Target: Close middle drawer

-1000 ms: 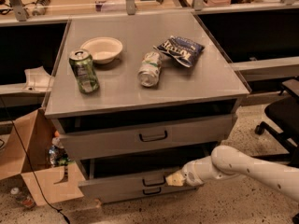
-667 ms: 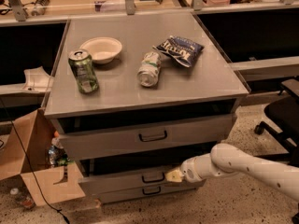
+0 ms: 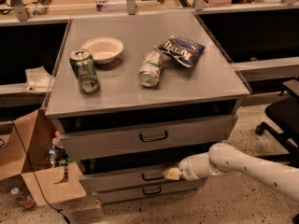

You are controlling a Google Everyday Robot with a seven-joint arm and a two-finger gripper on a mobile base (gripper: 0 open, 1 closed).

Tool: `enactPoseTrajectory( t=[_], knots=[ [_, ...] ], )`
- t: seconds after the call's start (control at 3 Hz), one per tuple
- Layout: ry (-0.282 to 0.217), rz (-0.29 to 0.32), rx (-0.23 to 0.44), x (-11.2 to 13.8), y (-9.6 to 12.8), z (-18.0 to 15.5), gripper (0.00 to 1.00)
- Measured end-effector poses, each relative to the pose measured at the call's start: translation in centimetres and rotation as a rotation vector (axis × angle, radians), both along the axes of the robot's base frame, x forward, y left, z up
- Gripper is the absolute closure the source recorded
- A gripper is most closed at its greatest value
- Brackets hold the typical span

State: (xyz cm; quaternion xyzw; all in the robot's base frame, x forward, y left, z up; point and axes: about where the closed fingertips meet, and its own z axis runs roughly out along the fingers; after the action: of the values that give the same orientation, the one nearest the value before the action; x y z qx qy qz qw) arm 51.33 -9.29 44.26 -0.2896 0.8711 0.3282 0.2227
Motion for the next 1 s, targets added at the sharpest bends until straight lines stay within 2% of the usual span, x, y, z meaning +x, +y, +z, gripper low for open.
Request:
enactPoseTrajectory(
  t=[0.67,1.0],
  knots=[
    [-0.058,0.007,0.023,1.86,1.38,1.10,1.00],
    [-0.058,0.007,0.023,1.80,1.37,1.10,1.00]
  ],
)
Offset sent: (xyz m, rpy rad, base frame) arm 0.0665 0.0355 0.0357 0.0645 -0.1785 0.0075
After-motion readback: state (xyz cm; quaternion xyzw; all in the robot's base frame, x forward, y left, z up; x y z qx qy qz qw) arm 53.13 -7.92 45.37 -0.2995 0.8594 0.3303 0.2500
